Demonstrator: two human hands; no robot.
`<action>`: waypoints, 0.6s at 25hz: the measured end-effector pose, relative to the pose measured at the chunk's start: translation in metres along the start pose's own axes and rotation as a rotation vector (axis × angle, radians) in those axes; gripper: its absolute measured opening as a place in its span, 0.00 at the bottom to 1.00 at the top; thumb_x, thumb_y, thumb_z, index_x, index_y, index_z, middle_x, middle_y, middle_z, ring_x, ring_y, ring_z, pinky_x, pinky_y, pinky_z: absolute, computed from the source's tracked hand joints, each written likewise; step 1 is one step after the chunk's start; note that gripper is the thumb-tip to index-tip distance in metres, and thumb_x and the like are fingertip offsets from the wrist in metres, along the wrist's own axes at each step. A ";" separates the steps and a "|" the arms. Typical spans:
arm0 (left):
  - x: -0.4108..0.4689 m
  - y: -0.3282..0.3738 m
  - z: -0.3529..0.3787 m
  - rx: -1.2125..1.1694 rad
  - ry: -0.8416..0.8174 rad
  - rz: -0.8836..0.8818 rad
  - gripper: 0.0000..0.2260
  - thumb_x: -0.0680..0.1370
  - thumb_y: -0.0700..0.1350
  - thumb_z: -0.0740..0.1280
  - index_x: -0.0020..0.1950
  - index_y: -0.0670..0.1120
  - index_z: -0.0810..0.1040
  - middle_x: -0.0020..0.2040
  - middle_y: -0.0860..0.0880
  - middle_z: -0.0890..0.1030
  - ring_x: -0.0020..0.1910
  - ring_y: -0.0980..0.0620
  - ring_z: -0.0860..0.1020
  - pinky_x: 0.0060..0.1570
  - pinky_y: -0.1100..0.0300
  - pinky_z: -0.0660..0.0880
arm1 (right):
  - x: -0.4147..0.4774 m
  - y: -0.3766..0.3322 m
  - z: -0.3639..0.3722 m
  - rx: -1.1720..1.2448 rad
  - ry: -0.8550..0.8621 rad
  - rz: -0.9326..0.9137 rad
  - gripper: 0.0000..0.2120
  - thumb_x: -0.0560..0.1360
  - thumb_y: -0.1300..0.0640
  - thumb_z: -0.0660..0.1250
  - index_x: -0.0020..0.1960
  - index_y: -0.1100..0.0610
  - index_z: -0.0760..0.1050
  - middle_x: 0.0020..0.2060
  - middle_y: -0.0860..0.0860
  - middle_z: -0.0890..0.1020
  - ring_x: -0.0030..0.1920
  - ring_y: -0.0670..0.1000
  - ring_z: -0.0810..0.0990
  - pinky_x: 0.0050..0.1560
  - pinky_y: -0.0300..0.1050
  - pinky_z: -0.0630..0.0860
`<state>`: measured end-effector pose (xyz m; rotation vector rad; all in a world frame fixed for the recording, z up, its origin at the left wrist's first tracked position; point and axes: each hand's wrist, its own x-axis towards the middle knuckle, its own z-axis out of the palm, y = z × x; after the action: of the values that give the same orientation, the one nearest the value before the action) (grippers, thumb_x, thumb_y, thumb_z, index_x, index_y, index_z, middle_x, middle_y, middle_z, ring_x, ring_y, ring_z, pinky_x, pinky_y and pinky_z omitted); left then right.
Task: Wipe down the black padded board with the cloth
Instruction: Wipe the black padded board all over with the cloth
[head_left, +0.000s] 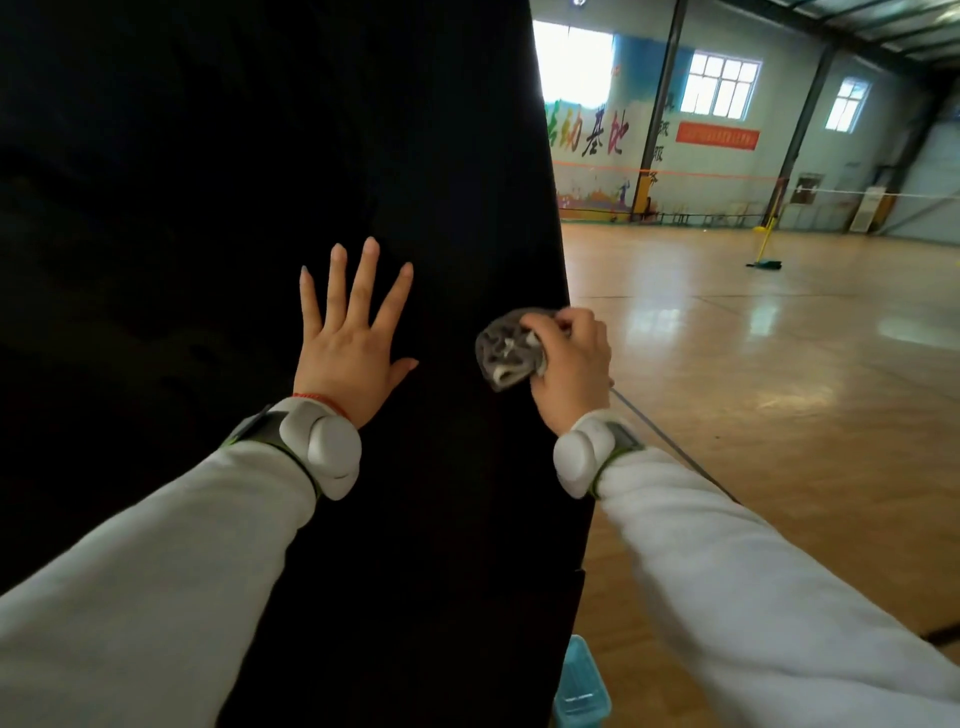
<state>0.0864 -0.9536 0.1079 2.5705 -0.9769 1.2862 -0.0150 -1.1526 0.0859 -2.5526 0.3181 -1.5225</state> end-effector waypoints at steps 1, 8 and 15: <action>0.000 0.000 0.001 0.003 0.002 -0.003 0.43 0.72 0.55 0.70 0.77 0.50 0.45 0.77 0.41 0.43 0.74 0.38 0.41 0.69 0.40 0.36 | -0.010 0.005 0.002 -0.003 -0.042 -0.014 0.20 0.65 0.69 0.69 0.54 0.55 0.77 0.51 0.59 0.72 0.49 0.62 0.71 0.51 0.56 0.71; 0.002 -0.001 0.002 -0.007 0.003 -0.001 0.43 0.73 0.54 0.69 0.77 0.50 0.43 0.76 0.41 0.41 0.74 0.38 0.40 0.68 0.41 0.34 | 0.017 -0.001 -0.027 0.073 -0.093 0.010 0.19 0.67 0.71 0.65 0.54 0.56 0.77 0.51 0.58 0.71 0.53 0.59 0.70 0.53 0.54 0.72; 0.001 -0.001 0.005 -0.022 0.014 0.012 0.42 0.73 0.54 0.68 0.76 0.50 0.42 0.76 0.41 0.41 0.74 0.39 0.38 0.68 0.42 0.32 | 0.036 -0.010 -0.013 -0.012 -0.010 -0.047 0.21 0.66 0.68 0.67 0.56 0.53 0.75 0.52 0.59 0.71 0.51 0.61 0.70 0.50 0.55 0.72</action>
<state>0.0913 -0.9552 0.1060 2.5398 -1.0003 1.2869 -0.0090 -1.1527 0.1248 -2.5938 0.2689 -1.5277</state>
